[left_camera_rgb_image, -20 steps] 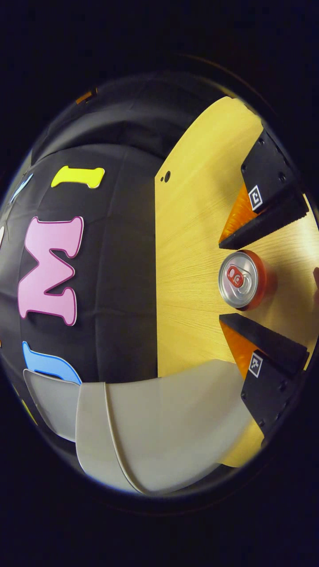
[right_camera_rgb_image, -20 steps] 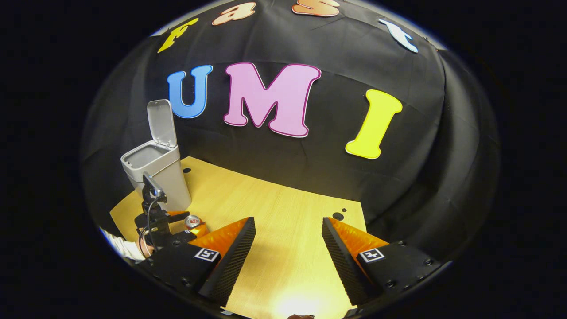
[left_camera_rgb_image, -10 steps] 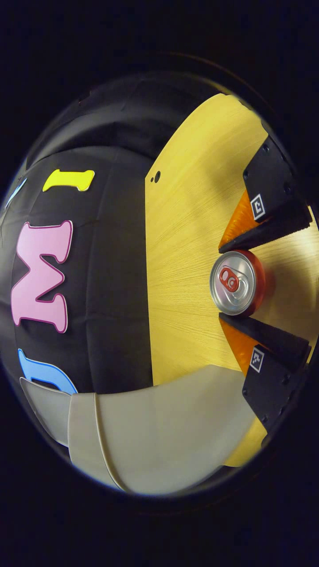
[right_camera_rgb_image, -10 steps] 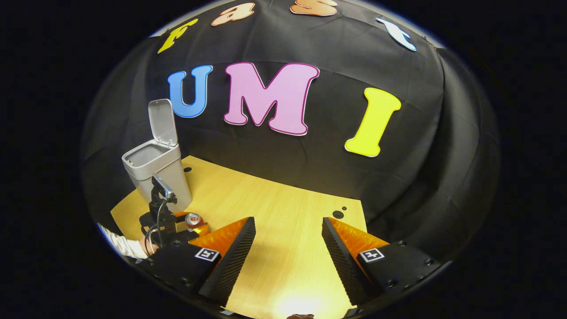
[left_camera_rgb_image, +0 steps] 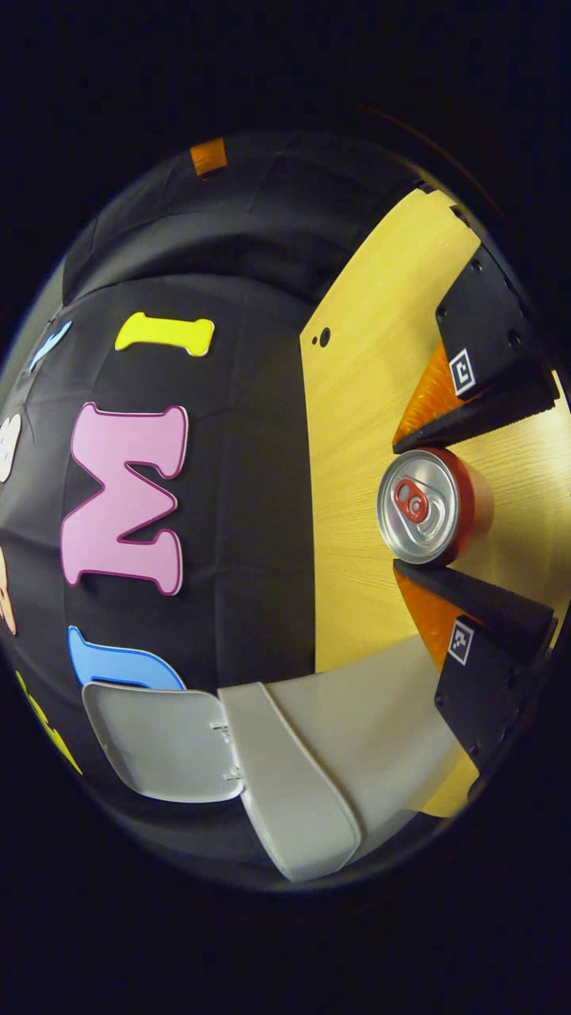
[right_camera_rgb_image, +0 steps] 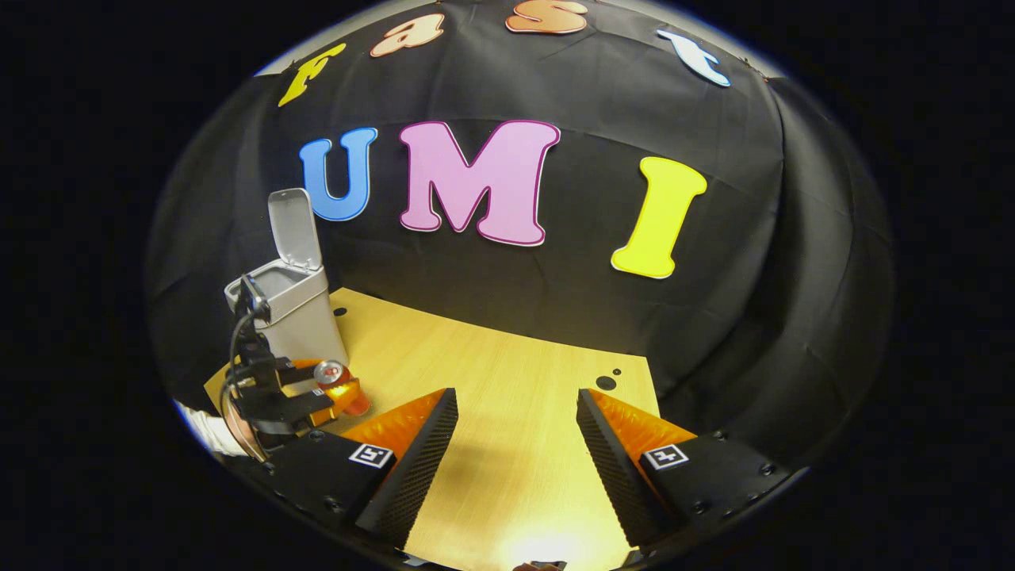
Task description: Press the lid of the desktop garbage bin to open it, pick up the crumpled paper on the desktop and throw it into the bin, then pick up the pop can on the desktop and drop it into the bin, and finally close the garbage bin lid.
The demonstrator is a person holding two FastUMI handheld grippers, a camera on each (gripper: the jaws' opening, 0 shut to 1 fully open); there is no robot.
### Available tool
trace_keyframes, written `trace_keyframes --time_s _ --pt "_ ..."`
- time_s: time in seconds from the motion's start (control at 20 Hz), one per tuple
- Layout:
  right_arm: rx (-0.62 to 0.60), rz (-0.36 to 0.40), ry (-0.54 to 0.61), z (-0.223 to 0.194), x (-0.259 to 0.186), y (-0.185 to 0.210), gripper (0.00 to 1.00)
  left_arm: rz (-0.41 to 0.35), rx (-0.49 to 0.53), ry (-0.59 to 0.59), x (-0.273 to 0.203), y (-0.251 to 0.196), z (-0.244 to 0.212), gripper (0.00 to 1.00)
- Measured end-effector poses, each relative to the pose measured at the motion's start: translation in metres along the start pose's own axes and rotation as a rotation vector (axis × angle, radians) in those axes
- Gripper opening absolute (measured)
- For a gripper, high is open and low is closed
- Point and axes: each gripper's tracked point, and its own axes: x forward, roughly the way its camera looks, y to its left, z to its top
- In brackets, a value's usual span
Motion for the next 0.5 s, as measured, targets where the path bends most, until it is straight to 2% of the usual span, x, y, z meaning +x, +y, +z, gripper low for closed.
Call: trace_keyframes --time_s 0.3,0.5 --pt "0.036 0.019 -0.028 -0.002 -0.008 0.002 0.98 -0.001 0.005 -0.141 -0.05 0.024 0.122 0.87" --pt "0.063 0.029 -0.045 0.0 -0.017 0.006 0.98 0.074 0.003 -0.177 -0.083 0.083 0.186 0.87"
